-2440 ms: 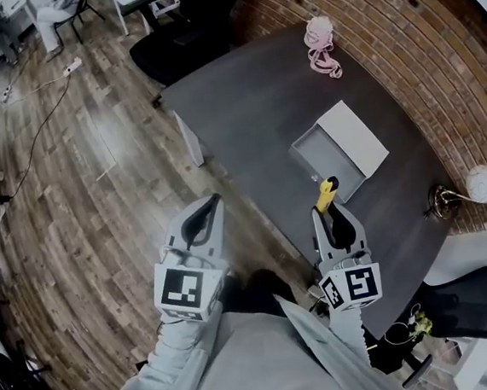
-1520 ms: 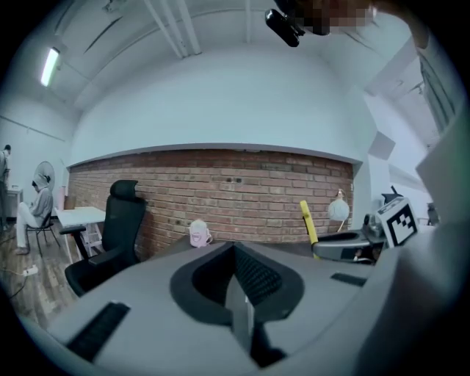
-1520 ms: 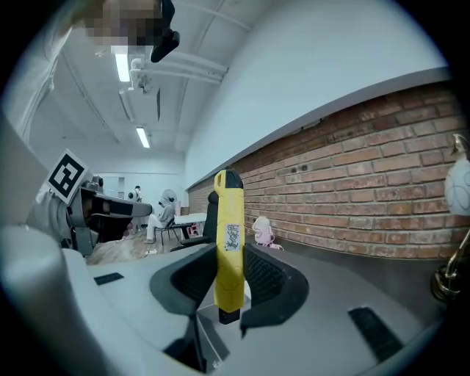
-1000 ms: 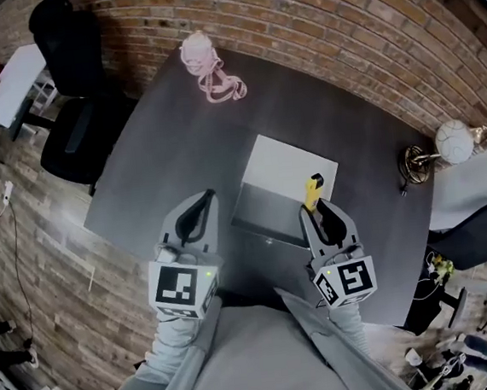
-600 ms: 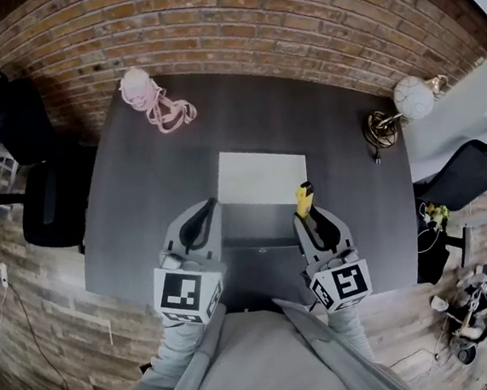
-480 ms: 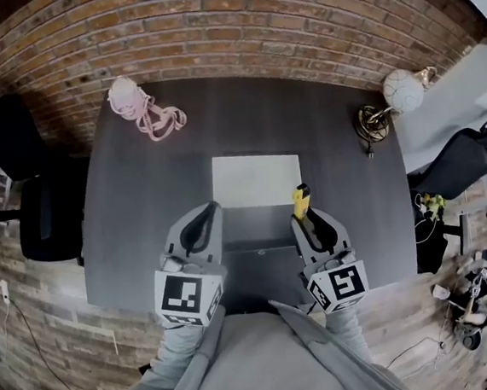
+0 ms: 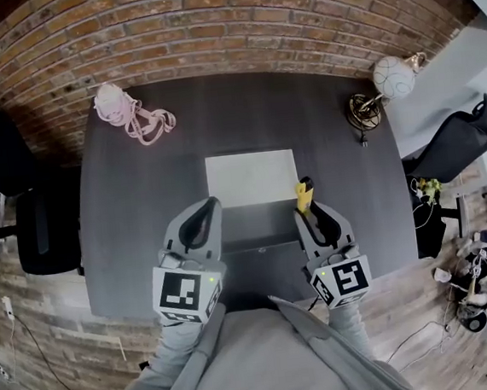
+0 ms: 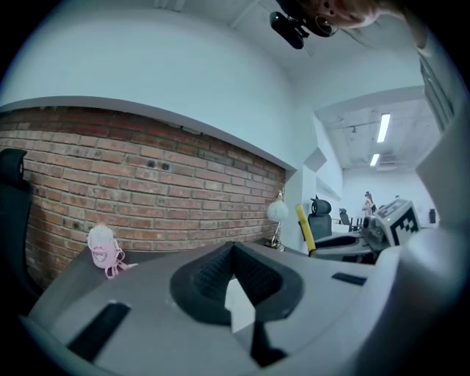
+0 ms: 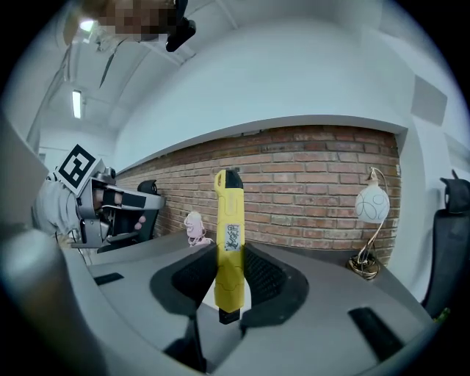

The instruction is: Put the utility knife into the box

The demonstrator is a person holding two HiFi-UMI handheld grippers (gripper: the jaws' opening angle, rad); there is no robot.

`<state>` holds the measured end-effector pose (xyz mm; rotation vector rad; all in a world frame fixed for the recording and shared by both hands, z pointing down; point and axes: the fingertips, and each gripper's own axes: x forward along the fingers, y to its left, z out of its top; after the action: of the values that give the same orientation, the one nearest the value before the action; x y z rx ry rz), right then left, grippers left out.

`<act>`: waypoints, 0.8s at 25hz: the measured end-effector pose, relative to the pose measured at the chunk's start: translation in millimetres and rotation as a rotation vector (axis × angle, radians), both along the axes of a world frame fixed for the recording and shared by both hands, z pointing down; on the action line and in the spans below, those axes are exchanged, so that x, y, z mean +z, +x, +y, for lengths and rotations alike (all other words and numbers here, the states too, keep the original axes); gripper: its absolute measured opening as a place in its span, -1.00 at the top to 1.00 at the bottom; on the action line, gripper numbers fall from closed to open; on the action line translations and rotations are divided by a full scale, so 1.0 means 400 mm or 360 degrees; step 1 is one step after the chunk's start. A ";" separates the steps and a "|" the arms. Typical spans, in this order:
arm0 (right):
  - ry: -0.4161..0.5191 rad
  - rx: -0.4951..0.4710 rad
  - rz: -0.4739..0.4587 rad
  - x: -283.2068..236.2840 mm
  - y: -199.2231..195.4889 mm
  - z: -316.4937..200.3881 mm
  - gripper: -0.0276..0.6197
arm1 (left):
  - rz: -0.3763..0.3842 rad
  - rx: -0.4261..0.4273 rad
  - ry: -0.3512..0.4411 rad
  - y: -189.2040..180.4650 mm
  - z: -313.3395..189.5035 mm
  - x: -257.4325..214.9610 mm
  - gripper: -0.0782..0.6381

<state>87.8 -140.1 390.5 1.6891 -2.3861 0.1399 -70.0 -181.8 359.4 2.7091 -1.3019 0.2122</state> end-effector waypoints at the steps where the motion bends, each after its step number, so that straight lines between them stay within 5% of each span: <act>1: -0.0002 -0.0004 0.0005 0.002 0.000 -0.002 0.53 | 0.0000 0.0001 0.0001 0.001 -0.001 0.000 0.73; 20: -0.0165 -0.0352 0.0263 0.104 -0.075 -0.016 0.53 | -0.0001 -0.0078 -0.0109 -0.013 0.023 0.085 0.73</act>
<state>57.7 -146.6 432.0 1.3267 -2.3768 0.0830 -75.3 -172.5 393.5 2.6178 -1.3342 0.2481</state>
